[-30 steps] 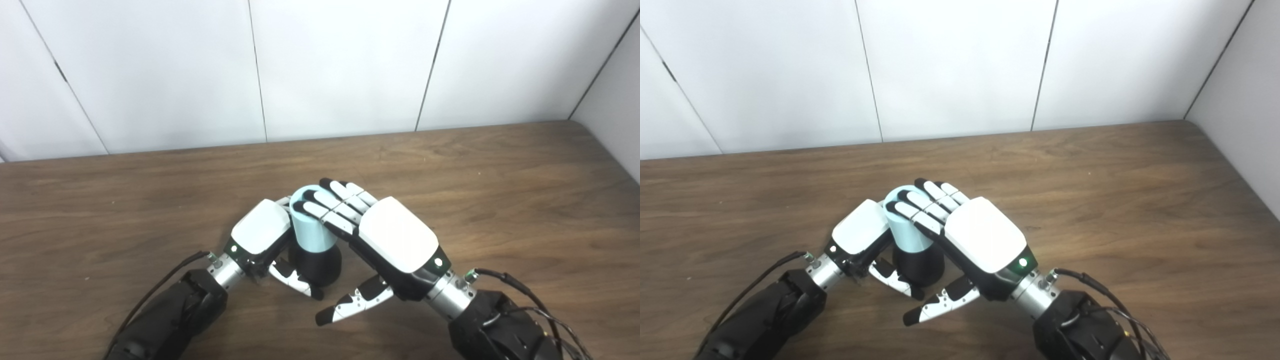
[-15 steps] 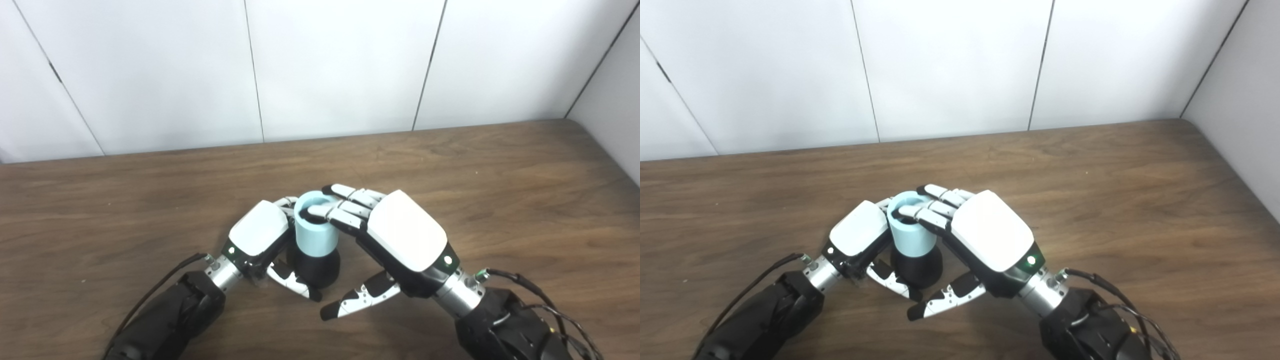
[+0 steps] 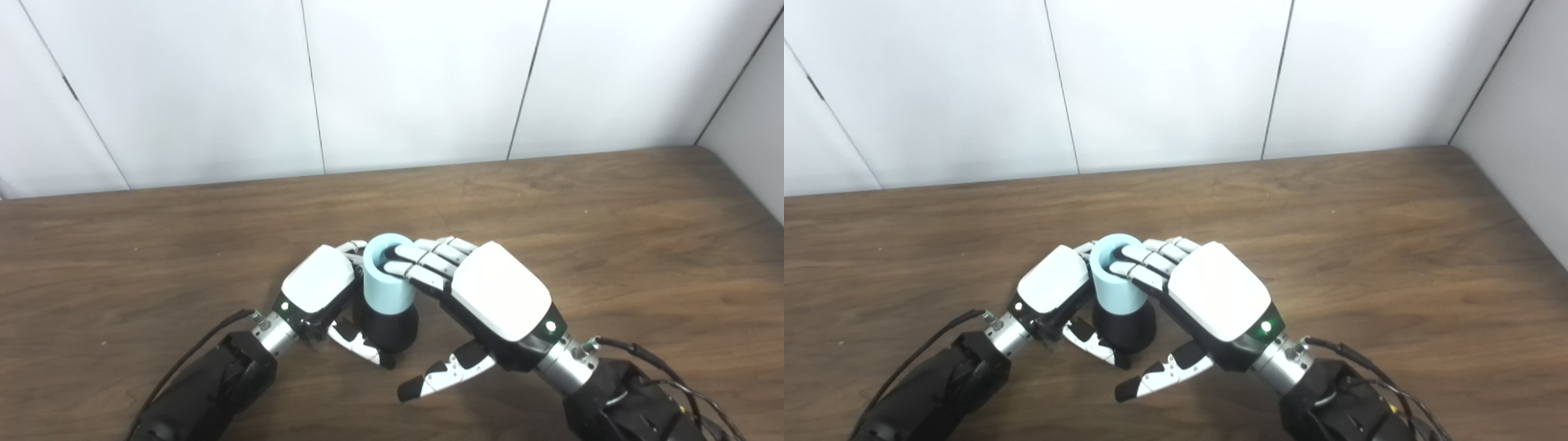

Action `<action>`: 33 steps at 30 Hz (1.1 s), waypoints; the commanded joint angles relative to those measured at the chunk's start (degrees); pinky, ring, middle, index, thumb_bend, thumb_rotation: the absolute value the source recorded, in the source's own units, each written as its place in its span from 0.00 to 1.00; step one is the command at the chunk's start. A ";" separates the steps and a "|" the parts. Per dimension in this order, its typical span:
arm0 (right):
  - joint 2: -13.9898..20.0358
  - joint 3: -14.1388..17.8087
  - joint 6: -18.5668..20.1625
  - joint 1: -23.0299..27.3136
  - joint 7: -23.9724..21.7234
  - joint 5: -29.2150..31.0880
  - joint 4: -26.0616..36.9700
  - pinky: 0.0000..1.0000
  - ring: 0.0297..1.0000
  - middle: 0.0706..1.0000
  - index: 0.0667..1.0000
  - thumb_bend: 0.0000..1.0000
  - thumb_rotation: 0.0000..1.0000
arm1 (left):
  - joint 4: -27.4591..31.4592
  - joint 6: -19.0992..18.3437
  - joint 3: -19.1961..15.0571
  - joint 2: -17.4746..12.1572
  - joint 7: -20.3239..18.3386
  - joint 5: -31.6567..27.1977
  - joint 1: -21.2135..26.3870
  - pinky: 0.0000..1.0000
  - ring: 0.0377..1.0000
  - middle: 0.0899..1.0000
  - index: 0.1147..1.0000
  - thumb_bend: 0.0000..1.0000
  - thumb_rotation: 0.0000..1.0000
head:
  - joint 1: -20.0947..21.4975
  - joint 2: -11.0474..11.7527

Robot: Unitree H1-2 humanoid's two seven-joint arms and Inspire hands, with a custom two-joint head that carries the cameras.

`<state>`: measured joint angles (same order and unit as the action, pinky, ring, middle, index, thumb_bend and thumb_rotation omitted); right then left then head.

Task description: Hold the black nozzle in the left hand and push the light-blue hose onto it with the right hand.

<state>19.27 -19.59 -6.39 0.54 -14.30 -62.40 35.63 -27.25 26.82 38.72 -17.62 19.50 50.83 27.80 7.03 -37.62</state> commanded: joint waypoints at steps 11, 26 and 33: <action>2.39 -6.34 1.84 -4.91 -17.13 -2.63 -4.44 0.85 0.92 0.94 0.90 0.79 1.00 | -5.96 -3.42 4.33 2.06 -7.04 1.96 -9.93 0.82 0.49 0.43 0.40 0.50 0.00 | -0.07 -0.13; 3.43 -7.45 1.81 -4.36 -15.23 1.38 -4.79 0.83 0.89 0.89 0.85 0.81 1.00 | -6.12 -2.68 4.10 2.26 -6.86 1.48 -9.84 0.82 0.48 0.42 0.41 0.50 0.00 | -0.04 -0.57; 3.57 -7.65 2.06 -3.36 -15.19 4.11 -4.40 0.80 0.85 0.85 0.81 0.84 1.00 | -6.97 -2.54 4.36 2.53 -5.88 2.16 -9.69 0.82 0.48 0.41 0.42 0.50 0.00 | -0.10 -0.77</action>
<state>19.44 -21.77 -2.64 0.94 -16.55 -61.13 36.57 -27.18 26.84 38.23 -17.70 19.35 50.80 27.54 6.85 -38.32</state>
